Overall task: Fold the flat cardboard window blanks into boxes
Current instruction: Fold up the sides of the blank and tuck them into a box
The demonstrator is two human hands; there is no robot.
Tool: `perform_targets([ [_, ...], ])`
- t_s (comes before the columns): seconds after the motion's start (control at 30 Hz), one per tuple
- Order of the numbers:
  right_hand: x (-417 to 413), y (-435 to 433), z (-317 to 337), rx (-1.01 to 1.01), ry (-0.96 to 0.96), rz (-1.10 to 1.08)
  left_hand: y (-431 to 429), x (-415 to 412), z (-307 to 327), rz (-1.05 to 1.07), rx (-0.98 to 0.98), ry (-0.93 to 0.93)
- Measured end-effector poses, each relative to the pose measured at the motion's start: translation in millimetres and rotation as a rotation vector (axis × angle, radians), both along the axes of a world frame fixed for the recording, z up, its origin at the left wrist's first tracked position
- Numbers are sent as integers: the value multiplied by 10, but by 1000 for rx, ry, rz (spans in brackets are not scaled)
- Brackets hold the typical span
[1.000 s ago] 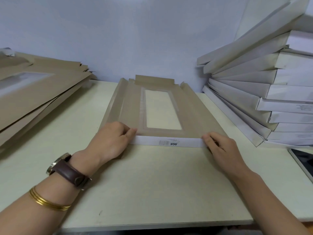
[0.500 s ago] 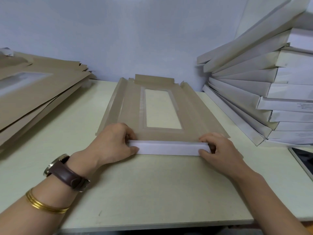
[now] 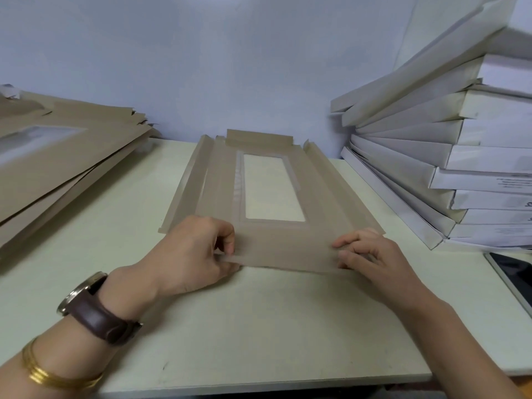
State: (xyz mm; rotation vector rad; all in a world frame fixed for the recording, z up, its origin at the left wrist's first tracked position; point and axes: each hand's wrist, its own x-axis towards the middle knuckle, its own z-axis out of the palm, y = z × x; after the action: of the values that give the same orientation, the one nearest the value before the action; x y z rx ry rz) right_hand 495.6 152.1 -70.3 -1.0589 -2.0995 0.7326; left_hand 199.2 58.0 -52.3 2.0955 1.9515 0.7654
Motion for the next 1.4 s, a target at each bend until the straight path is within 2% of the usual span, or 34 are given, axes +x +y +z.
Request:
perform_targets([
  [0.3, -22, -74, -32, 187, -154, -86, -196, -21, -20, -75, -35, 62],
  [0.47, 3, -121, -48, 191, -228, -177, -200, -60, -99, -66, -19, 58],
  [0.7, 36, -125, -21, 254, -376, -255, -194, -95, -136, 102, 38, 80],
  [0.87, 50, -101, 85, 410, -578, -494, -195, -153, -160, 317, 122, 85],
  [0.97, 77, -45, 168, 287, -775, -626, -173, -224, -162, 478, -35, 148],
  [1.07, 107, 5, 184, 156, -861, -644, -133, -271, -144, 545, -201, 105],
  [1.23, 180, 108, 172, -18, -790, -582, -100, -312, -133, 515, -263, 58],
  [1.4, 187, 187, 113, 8, -581, -464, -66, -335, -170, 447, -154, -94],
])
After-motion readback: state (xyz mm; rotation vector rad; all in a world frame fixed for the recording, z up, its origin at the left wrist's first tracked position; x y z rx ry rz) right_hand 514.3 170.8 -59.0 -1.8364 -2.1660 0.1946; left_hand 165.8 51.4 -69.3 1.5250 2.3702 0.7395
